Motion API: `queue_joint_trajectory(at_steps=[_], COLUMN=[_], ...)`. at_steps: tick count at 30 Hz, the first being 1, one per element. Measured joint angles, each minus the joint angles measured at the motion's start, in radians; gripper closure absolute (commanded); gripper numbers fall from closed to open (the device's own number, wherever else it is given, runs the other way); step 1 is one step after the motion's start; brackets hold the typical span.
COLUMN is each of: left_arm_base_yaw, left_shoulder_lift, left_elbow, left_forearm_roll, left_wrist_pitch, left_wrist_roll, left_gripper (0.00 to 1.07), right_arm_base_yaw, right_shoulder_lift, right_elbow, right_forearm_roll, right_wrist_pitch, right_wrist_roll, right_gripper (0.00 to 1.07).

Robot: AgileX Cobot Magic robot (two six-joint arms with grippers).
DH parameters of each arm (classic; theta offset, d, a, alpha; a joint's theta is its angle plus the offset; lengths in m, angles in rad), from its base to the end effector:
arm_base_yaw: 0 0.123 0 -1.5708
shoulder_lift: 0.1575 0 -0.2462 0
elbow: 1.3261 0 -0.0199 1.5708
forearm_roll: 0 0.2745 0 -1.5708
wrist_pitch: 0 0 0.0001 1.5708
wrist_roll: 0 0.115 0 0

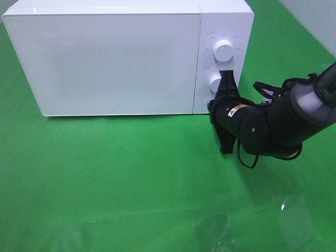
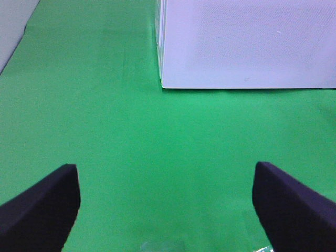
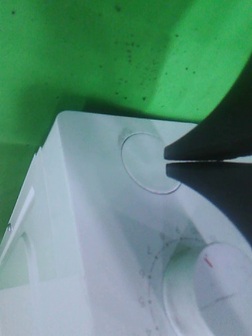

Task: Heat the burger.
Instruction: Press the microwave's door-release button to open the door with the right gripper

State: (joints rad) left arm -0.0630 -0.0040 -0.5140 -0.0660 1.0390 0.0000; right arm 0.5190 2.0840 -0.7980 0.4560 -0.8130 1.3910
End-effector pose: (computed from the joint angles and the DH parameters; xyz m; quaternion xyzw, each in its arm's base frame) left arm 0.0747 -0.0113 0.2849 0.0277 0.8418 -0.0499 0.5368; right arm 0.3394 0.1516 0.0209 0.5412 0.6393 0.4155 0.3546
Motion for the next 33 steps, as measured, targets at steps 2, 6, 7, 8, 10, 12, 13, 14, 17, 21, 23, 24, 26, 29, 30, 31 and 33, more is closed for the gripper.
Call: queue_joint_trajectory(at_steps=[2,6,7,8,10,12,13,14,17,21,23,24,26,29,30,31,33], left_arm_base_yaw=[0.0,0.0,0.0,0.0,0.0,0.0,0.0,0.0,0.0,0.0,0.0,0.0,0.0,0.0,0.0,0.0,0.0], left_shoulder_lift=[0.0,0.0,0.0,0.0,0.0,0.0,0.0,0.0,0.0,0.0,0.0,0.0,0.0,0.0,-0.001,-0.001,-0.001], left_elbow=[0.0,0.0,0.0,0.0,0.0,0.0,0.0,0.0,0.0,0.0,0.0,0.0,0.0,0.0,0.0,0.0,0.0], left_forearm_roll=[0.0,0.0,0.0,0.0,0.0,0.0,0.0,0.0,0.0,0.0,0.0,0.0,0.0,0.0,0.0,0.0,0.0], left_wrist_pitch=[0.0,0.0,0.0,0.0,0.0,0.0,0.0,0.0,0.0,0.0,0.0,0.0,0.0,0.0,0.0,0.0,0.0], left_wrist_roll=[0.0,0.0,0.0,0.0,0.0,0.0,0.0,0.0,0.0,0.0,0.0,0.0,0.0,0.0,0.0,0.0,0.0], left_gripper=[0.25,0.25,0.25,0.25,0.25,0.25,0.25,0.25,0.25,0.25,0.25,0.25,0.25,0.25,0.25,0.25,0.25], right_arm_base_yaw=[-0.005,-0.024,-0.03,-0.03,-0.031,-0.031,-0.031,-0.032,-0.033,-0.035,-0.035,-0.035,-0.035,-0.032,-0.03,-0.03,-0.028], right_shoulder_lift=[0.0,0.002,0.005,0.005,0.006,0.008,0.014,0.019,0.024,0.025,0.026,0.026,0.031,0.036,0.038,0.038,0.039], right_elbow=[0.0,0.0,-0.007,-0.007,-0.012,-0.018,-0.029,-0.036,-0.041,-0.041,-0.04,-0.04,-0.038,-0.036,-0.033,-0.033,-0.031], right_forearm_roll=[0.005,0.014,0.019,0.019,0.019,0.018,0.017,0.017,0.016,0.009,0.002,0.002,-0.004,-0.009,-0.012,-0.012,-0.014], right_wrist_pitch=[0.0,0.0,0.0,0.0,0.001,0.016,0.021,0.023,0.025,0.022,0.005,0.005,-0.01,-0.037,-0.051,-0.051,-0.06], right_wrist_roll=[-0.001,-0.01,-0.016,-0.016,-0.019,-0.025,-0.025,-0.025,-0.025,-0.025,-0.025,-0.025,-0.025,-0.016,-0.007,-0.007,-0.006], right_gripper=[1.07,1.07,1.07,1.07,1.07,1.07,1.07,1.07,1.07,1.07,1.07,1.07,1.07,1.07,1.07,1.07,1.07])
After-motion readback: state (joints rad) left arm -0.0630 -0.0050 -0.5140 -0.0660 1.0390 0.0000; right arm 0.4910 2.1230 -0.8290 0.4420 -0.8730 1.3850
